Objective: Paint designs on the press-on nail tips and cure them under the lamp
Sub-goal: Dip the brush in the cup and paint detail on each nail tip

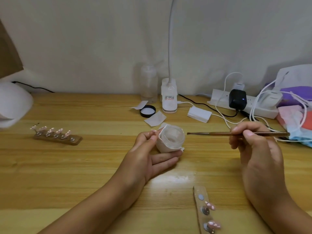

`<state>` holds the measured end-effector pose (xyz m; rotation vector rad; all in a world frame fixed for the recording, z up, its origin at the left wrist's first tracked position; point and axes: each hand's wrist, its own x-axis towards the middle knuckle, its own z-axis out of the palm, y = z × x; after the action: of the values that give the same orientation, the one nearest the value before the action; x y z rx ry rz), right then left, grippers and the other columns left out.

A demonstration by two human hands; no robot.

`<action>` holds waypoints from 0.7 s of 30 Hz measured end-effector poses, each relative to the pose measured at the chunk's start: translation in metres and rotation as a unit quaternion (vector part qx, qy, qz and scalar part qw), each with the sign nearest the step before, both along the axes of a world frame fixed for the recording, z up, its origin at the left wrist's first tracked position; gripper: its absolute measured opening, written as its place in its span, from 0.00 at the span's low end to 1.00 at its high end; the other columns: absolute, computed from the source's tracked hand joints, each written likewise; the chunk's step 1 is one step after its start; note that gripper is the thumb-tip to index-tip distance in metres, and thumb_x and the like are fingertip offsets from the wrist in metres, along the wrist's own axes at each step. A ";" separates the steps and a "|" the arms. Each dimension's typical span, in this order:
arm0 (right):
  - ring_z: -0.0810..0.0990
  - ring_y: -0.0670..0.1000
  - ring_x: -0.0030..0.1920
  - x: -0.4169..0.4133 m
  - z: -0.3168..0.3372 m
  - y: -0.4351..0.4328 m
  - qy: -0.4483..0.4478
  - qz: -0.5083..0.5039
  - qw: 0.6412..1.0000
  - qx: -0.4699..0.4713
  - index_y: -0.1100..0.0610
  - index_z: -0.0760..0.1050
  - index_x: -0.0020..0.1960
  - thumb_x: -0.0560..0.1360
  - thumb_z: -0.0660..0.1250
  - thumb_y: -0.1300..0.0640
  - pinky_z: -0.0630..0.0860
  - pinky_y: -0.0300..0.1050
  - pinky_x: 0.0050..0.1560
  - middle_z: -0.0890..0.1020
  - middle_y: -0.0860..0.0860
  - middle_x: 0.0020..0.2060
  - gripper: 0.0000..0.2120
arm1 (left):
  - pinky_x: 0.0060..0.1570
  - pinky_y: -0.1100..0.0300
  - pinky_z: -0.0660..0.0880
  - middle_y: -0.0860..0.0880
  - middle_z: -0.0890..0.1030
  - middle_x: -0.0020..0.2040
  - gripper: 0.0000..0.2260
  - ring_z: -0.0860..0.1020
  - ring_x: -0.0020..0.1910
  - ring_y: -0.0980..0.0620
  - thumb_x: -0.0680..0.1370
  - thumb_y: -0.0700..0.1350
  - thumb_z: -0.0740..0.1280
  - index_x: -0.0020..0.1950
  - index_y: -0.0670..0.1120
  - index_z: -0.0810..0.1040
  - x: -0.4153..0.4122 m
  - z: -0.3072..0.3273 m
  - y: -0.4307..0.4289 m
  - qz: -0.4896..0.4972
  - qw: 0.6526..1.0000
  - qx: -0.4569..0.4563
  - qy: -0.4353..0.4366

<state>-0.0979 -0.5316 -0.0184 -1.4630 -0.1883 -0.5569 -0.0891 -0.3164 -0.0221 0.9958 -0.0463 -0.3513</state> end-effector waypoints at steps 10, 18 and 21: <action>0.82 0.46 0.38 0.009 -0.001 0.002 0.083 0.001 0.994 0.075 0.50 0.77 0.47 0.81 0.61 0.59 0.80 0.38 0.42 0.83 0.47 0.35 0.09 | 0.54 0.49 0.80 0.54 0.86 0.48 0.07 0.83 0.53 0.37 0.84 0.45 0.55 0.59 0.47 0.69 -0.001 0.000 -0.002 0.010 1.000 0.007 0.003; 0.82 0.46 0.39 0.012 -0.004 0.000 0.101 -0.009 0.993 0.055 0.48 0.78 0.46 0.81 0.61 0.58 0.80 0.37 0.41 0.83 0.47 0.36 0.10 | 0.54 0.47 0.80 0.52 0.85 0.52 0.09 0.83 0.53 0.36 0.84 0.45 0.56 0.61 0.46 0.70 -0.001 0.002 -0.001 0.021 1.000 0.007 0.021; 0.82 0.46 0.40 0.011 -0.003 -0.002 0.102 -0.017 0.993 0.052 0.47 0.80 0.46 0.82 0.61 0.59 0.80 0.36 0.41 0.83 0.47 0.36 0.12 | 0.55 0.45 0.79 0.49 0.85 0.51 0.08 0.82 0.53 0.35 0.84 0.45 0.55 0.59 0.46 0.71 0.001 0.002 0.000 0.018 0.999 -0.006 0.033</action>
<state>-0.0872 -0.5336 -0.0217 -1.4130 0.0255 -0.4348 -0.0884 -0.3162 -0.0205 0.9708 0.0297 -0.3497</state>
